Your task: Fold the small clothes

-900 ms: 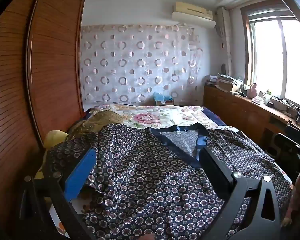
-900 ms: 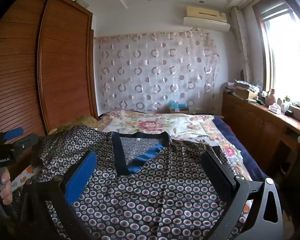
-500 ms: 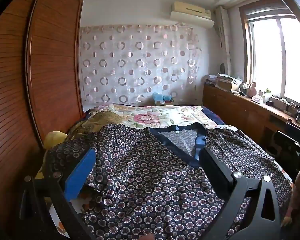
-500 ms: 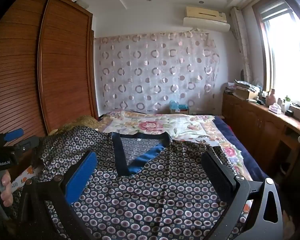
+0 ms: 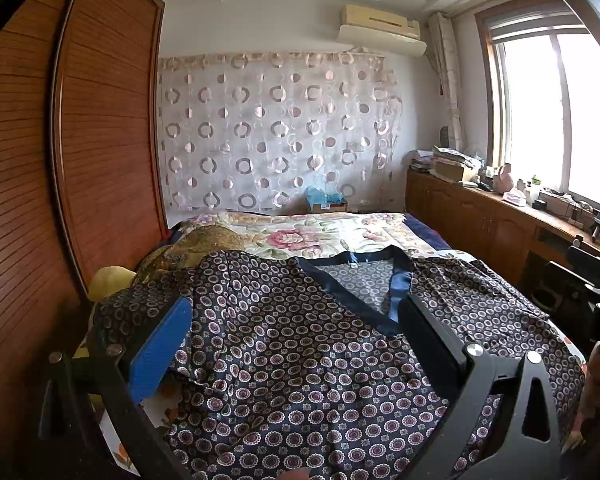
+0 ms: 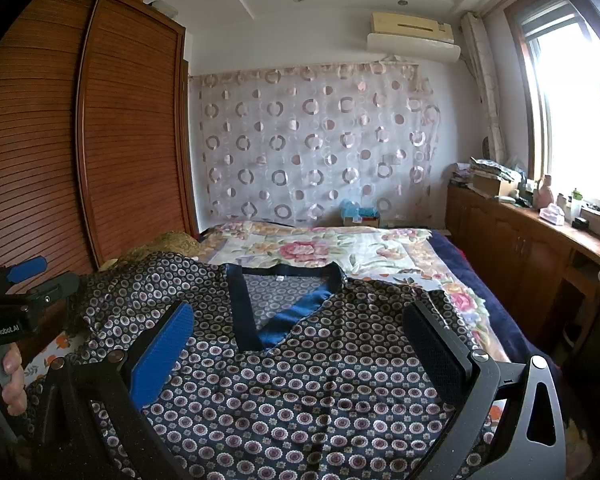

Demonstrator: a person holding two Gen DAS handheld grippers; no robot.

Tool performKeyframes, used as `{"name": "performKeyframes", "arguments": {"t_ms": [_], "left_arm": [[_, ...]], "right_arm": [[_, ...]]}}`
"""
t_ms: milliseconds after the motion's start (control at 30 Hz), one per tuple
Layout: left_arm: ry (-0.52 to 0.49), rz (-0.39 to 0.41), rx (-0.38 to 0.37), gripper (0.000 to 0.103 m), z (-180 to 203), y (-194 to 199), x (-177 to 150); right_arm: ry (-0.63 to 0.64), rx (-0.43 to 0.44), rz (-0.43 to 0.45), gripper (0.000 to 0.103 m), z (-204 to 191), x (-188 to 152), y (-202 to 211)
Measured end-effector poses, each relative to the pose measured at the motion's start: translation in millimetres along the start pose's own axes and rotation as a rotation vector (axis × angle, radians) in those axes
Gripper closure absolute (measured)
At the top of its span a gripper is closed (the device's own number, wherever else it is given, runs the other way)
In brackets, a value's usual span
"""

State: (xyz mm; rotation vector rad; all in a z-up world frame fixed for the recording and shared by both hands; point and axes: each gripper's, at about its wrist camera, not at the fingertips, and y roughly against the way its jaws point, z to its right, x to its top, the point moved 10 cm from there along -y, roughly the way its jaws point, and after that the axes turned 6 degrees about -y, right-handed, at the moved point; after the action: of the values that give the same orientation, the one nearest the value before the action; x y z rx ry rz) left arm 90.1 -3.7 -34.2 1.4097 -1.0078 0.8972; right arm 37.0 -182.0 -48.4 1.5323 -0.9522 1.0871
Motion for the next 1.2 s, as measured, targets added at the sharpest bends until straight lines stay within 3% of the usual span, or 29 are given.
{"name": "performKeyframes", "arguments": {"t_ms": [1200], "left_arm": [[-0.007, 0.003, 0.001, 0.000, 2.3, 1.5, 1.9]], "right_arm": [[0.000, 0.001, -0.003, 0.000, -1.3, 0.1, -1.4]]}}
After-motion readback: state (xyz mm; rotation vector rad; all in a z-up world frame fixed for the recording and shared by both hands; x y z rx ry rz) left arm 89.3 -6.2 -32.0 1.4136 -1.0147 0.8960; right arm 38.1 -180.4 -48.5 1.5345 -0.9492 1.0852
